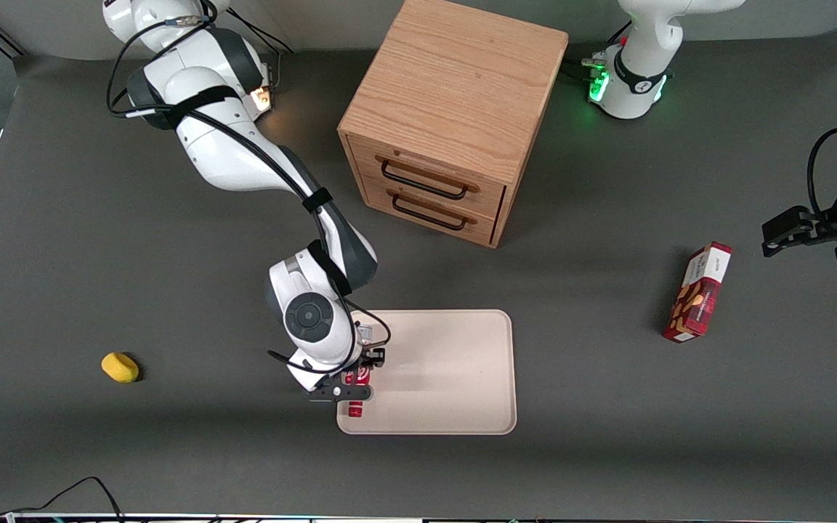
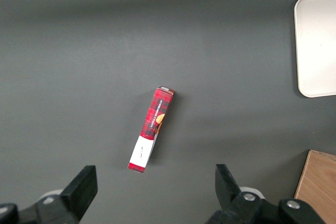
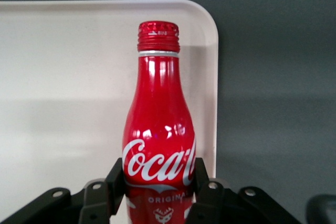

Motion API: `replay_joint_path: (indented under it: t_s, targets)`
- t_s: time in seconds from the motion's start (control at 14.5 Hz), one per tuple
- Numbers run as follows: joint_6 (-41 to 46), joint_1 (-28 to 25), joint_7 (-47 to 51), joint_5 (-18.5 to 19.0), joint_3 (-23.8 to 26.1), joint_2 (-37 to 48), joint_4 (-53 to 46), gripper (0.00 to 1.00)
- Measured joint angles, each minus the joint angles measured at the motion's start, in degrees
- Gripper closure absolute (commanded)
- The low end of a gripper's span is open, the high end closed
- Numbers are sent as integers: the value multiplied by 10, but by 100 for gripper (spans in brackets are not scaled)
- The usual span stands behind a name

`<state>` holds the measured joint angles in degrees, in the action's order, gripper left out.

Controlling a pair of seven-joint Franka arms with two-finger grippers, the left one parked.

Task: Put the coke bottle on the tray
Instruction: 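Lower the bottle upright onto the tray with the right gripper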

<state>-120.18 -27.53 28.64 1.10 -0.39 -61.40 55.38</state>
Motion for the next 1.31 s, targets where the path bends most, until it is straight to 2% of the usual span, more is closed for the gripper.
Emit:
replay_joint_path:
  t_s: [0.48,0.55,0.62,0.69,1.31]
  targets:
    - [-1,2,-18,0,-1,-3,0,99]
    - [-1,3,-18,0,-2,-3,0,81]
    - [-1,4,-19,0,-2,-4,0,50]
    - [-1,4,-19,0,-2,-4,0,1]
    - [-1,5,-20,0,-2,-4,-6,0]
